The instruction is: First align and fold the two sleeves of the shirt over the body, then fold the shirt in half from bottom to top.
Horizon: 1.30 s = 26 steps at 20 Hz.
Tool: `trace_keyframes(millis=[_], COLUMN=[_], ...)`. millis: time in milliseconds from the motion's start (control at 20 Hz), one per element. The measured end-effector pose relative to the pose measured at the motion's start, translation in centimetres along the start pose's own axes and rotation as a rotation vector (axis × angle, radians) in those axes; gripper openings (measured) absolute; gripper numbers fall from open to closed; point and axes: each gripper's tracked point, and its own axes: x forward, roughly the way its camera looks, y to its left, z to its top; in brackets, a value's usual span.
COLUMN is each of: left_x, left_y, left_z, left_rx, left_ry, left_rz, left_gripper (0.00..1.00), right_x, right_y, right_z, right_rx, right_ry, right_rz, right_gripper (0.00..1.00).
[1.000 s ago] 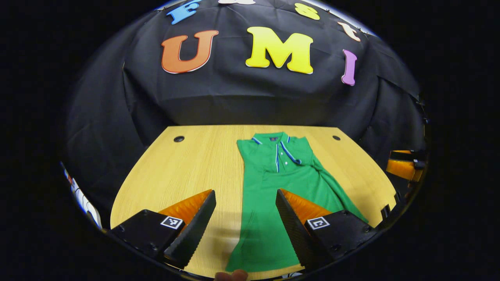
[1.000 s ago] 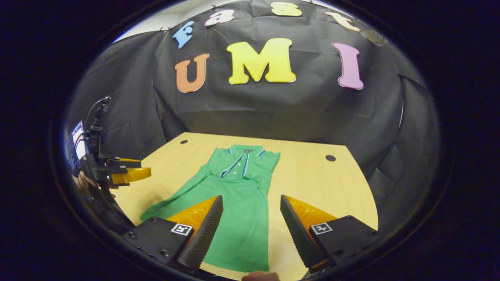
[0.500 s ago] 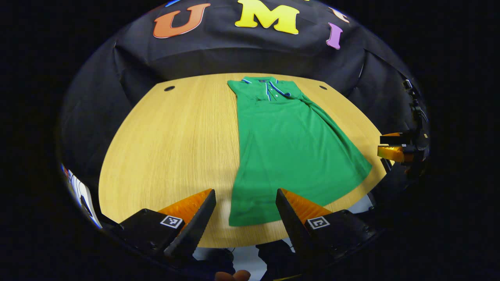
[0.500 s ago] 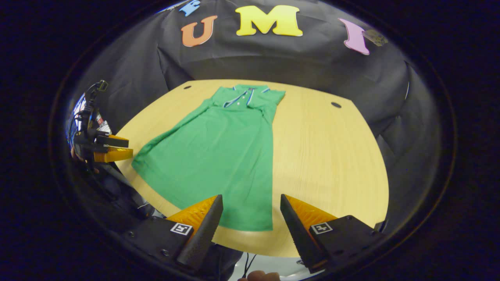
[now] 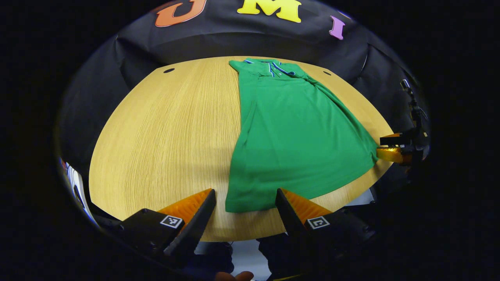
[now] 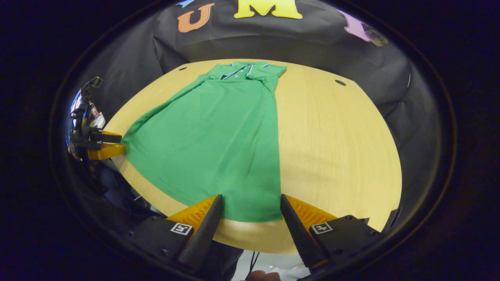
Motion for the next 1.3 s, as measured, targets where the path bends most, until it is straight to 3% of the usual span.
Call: trace_keyframes(millis=[250,400,450,550,600,700,750,800,850,950,1150,1300], left_x=[0.1,0.9,1.1,1.2,1.2,1.3,1.2,1.2,1.4,1.3,0.2,-0.9], left_y=[0.1,-0.2,-0.3,-0.5,-0.8,-1.5,-1.7,-1.9,-1.9,-2.1,-2.9,-3.5], left_z=[0.4,0.7,0.8,1.0,1.0,1.1,1.1,1.2,1.3,1.4,1.8,3.0], left_rx=[0.031,0.034,0.032,0.036,0.038,0.019,0.018,0.013,-0.002,-0.032,-0.026,-0.003], left_ry=[-0.012,0.01,0.017,0.02,0.019,0.011,0.014,0.021,0.026,0.044,0.037,0.004], left_rz=[0.019,0.014,0.012,0.005,-0.008,-0.034,-0.044,-0.058,-0.071,-0.096,-0.139,-0.173], left_gripper=[1.0,1.0,0.94,0.83,0.78,0.4,0.24,0.2,0.12,0.06,0.04,0.04], right_x=[0.1,0.3,0.3,0.2,0.2,0.4,0.4,0.4,0.5,0.4,-1.2,-2.4], right_y=[0.0,0.0,0.0,-0.3,-0.4,0.3,0.4,0.4,0.8,1.2,1.8,1.3], right_z=[-0.2,-0.2,-0.1,-0.1,-0.1,0.1,0.1,0.3,0.3,0.4,1.5,2.9], right_rx=[-0.024,-0.027,-0.024,0.006,0.028,0.068,0.071,0.063,0.06,0.065,0.099,0.168], right_ry=[0.014,0.019,0.022,0.029,0.031,0.029,0.033,0.033,0.029,0.041,0.025,0.004], right_rz=[0.006,0.006,0.005,-0.003,-0.003,0.024,0.028,0.024,0.029,0.044,0.076,0.101], right_gripper=[0.92,0.95,0.95,0.81,0.68,0.36,0.27,0.13,0.12,0.05,0.0,0.02])
